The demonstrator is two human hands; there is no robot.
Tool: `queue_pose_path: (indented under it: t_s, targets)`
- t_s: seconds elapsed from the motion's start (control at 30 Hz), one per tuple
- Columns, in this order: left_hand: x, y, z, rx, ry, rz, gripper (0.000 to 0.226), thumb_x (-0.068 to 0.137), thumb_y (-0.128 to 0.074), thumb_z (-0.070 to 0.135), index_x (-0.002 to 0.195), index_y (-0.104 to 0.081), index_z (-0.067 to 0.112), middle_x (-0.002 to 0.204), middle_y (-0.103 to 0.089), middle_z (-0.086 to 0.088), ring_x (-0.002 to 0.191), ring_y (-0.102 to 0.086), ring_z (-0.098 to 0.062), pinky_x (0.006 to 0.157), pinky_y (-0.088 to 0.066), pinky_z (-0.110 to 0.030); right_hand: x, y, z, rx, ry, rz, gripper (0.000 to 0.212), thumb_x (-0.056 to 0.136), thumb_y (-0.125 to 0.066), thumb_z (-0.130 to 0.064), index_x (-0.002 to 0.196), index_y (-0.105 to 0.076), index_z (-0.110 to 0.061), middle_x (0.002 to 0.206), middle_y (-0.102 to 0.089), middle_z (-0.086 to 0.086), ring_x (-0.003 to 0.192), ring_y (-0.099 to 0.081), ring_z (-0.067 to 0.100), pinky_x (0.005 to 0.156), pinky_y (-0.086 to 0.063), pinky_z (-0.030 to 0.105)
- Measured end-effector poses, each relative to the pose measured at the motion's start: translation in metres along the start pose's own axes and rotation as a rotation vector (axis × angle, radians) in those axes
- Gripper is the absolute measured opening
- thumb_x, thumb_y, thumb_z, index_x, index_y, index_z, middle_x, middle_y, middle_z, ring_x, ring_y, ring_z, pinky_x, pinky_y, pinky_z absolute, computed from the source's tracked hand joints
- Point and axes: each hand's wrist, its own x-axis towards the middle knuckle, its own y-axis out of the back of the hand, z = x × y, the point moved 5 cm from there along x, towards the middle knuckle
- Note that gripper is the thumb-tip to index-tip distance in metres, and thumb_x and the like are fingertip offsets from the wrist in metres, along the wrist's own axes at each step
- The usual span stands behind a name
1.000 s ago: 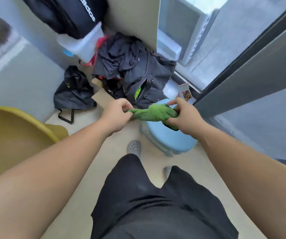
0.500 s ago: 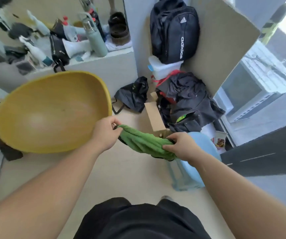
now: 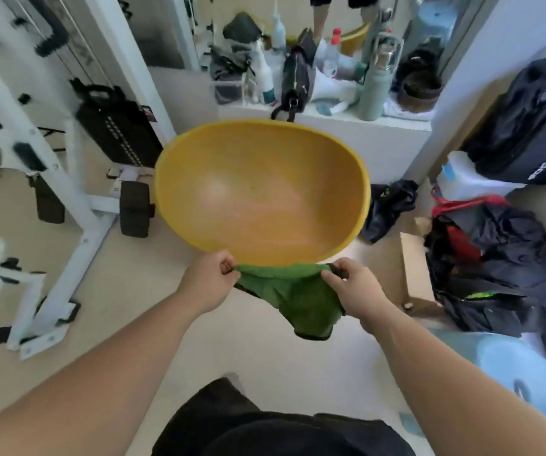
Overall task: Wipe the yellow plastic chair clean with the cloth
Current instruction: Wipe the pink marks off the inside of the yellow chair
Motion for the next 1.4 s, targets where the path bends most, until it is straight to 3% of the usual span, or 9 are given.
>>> queue_pose_path:
  t_s: [0.27,0.4,0.53,0.73,0.9,1.07,1.13,1.3,1.4]
  targets:
    - [0.074,0.075,-0.072,0.048,0.05,-0.04,0.007,0.088,-0.069,0.018,0.087,-0.064,0.023,0.081,-0.062,0.01,0.075,-0.058,-0.007,0.059,-0.041,-0.022,0.057,-0.092,-0.076,0.009,-0.021,-0.014,0.007,0.092,-0.074,-0.025,0.085,-0.071,-0.026,0.082,-0.071,0.005,0.072,-0.062,0.022,0.064,-0.051,0.037]
    - [0.123,0.091,-0.104,0.041,0.134,-0.021,0.01,0.088,-0.068,0.015,0.085,-0.066,0.024,0.079,-0.063,0.008,0.074,-0.06,-0.012,0.06,-0.045,-0.025,0.12,-0.129,-0.094,0.03,-0.007,-0.06,0.008,0.095,-0.071,-0.024,0.087,-0.069,-0.024,0.071,-0.059,0.0,0.062,-0.051,0.017,0.056,-0.04,0.03]
    - [0.177,0.1,-0.139,0.063,0.22,0.002,0.013,0.087,-0.068,0.015,0.082,-0.066,0.027,0.076,-0.063,0.009,0.072,-0.061,-0.012,0.063,-0.049,-0.028,0.192,-0.165,-0.111,0.058,-0.018,-0.116,0.01,0.097,-0.067,-0.023,0.089,-0.072,-0.023,0.074,-0.062,0.005,0.063,-0.053,0.016,0.053,-0.043,0.025]
    - [0.278,0.084,-0.183,0.014,0.241,-0.155,0.013,0.088,-0.068,0.031,0.1,-0.062,0.027,0.091,-0.066,0.006,0.082,-0.064,-0.017,0.074,-0.056,-0.037,0.285,-0.195,-0.122,-0.015,-0.055,-0.001,0.006,0.098,-0.067,-0.023,0.096,-0.072,-0.023,0.078,-0.066,0.003,0.071,-0.058,0.021,0.059,-0.045,0.028]
    - [0.365,0.06,-0.22,0.185,0.149,-0.347,0.046,0.088,-0.064,0.051,0.126,-0.05,0.029,0.119,-0.056,0.002,0.094,-0.061,-0.022,0.081,-0.053,-0.036,0.356,-0.201,-0.127,-0.414,-0.025,0.182,0.019,0.1,-0.059,-0.025,0.114,-0.071,-0.025,0.078,-0.067,0.001,0.062,-0.06,0.02,0.05,-0.04,0.026]
    - [0.43,0.03,-0.273,0.348,0.054,-0.435,0.05,0.091,-0.058,0.053,0.133,-0.044,0.03,0.135,-0.047,0.002,0.095,-0.057,-0.018,0.079,-0.052,-0.035,0.415,-0.245,-0.103,-0.627,0.04,0.378,0.019,0.099,-0.057,-0.024,0.111,-0.072,-0.021,0.098,-0.065,0.006,0.073,-0.056,0.029,0.056,-0.044,0.032]
    - [0.449,0.008,-0.291,0.371,-0.025,-0.461,0.051,0.092,-0.058,0.05,0.136,-0.043,0.03,0.138,-0.045,0.002,0.1,-0.057,-0.019,0.081,-0.052,-0.035,0.434,-0.288,-0.073,-0.728,0.047,0.304,0.02,0.099,-0.056,-0.025,0.111,-0.071,-0.019,0.098,-0.062,0.007,0.077,-0.059,0.031,0.056,-0.043,0.032]
    - [0.483,-0.051,-0.331,0.555,-0.307,-0.434,0.048,0.093,-0.054,0.048,0.136,-0.046,0.028,0.131,-0.047,0.004,0.115,-0.05,-0.021,0.091,-0.046,-0.037,0.456,-0.416,0.026,-0.809,-0.104,-0.196,0.037,0.101,-0.049,-0.048,0.123,-0.061,-0.022,0.114,-0.059,0.007,0.104,-0.06,0.034,0.078,-0.049,0.038]
    - [0.493,-0.081,-0.353,0.711,-0.423,-0.363,0.043,0.089,-0.054,0.049,0.126,-0.056,0.027,0.12,-0.055,0.003,0.11,-0.052,-0.023,0.093,-0.045,-0.042,0.464,-0.441,0.054,-0.7,-0.023,-0.077,0.035,0.104,-0.047,-0.045,0.116,-0.065,-0.018,0.107,-0.059,0.004,0.101,-0.06,0.031,0.075,-0.051,0.037]
